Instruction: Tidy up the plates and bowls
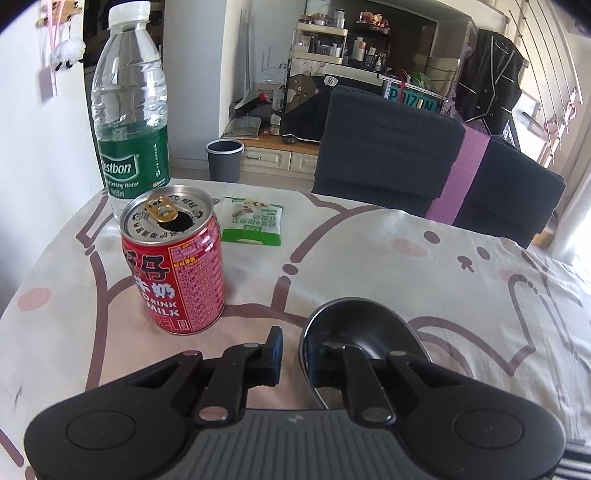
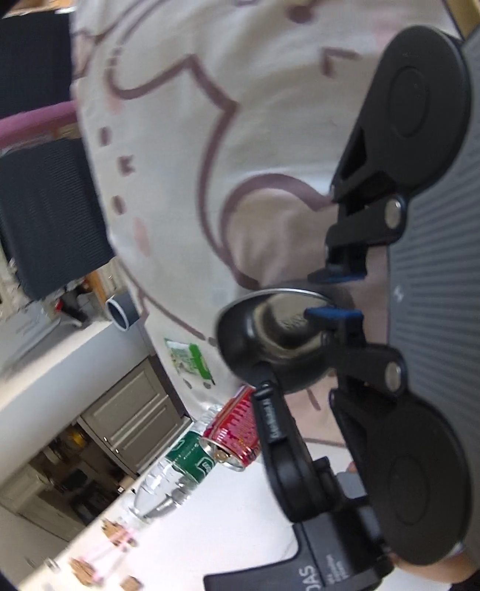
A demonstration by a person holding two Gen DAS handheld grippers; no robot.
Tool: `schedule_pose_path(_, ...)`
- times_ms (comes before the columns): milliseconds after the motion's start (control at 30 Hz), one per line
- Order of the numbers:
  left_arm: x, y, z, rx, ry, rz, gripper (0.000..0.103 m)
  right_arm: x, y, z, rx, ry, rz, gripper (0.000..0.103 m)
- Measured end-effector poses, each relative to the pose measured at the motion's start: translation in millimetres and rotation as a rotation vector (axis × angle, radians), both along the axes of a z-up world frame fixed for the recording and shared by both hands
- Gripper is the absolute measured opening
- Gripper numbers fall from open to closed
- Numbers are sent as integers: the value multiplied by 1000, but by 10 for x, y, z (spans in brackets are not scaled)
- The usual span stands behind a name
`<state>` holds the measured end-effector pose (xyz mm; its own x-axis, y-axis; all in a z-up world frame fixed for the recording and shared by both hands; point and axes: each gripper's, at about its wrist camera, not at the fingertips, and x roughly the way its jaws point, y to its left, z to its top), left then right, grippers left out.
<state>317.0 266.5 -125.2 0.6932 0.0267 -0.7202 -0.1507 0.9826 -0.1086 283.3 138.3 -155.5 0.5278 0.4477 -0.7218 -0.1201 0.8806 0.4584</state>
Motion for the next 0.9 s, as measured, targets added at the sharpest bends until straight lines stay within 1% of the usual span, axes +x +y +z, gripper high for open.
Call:
schedule_pose_path(33, -1, -3, 6, -2, -2, -1, 15, 7, -1, 14, -13, -8, 13, 8)
schedule_pose_path(133, -6, -27, 30, 2, -8, -6, 15, 4, 23, 32, -60, -28, 43, 8)
schedule_pose_path(233, -11, -72, 36, 27, -9, -29, 15, 0, 40, 52, -109, -51, 64, 7)
schedule_pose_path(300, -11, -98, 20, 41, 6, -46, 13, 18, 7, 63, -116, -61, 45, 5)
schedule_pose_path(333, -16, -106, 7, 40, 11, -59, 6, 41, -17, 60, -113, -64, 38, 4)
schedule_pose_path(433, -51, -124, -25, 37, 22, -71, 7, 94, -96, 65, -93, -67, 37, 3)
schedule_pose_path(467, -69, -124, -29, 32, 26, -74, 7, 102, -113, 69, -93, -66, 40, 3)
schedule_pose_path(533, -116, -97, -27, -8, 31, -69, 7, 107, -144, 82, -95, -69, 54, 3)
schedule_pose_path(600, -172, -94, -2, -31, 35, -64, 8, 92, -187, 107, -97, -77, 66, 3)
schedule_pose_path(767, -331, -222, 220, -37, 22, -50, 8, 5, -229, 273, -117, -111, 108, 3)
schedule_pose_path(900, -505, -424, 501, -46, 2, -52, 8, -152, -366, 520, -145, -163, 144, 3)
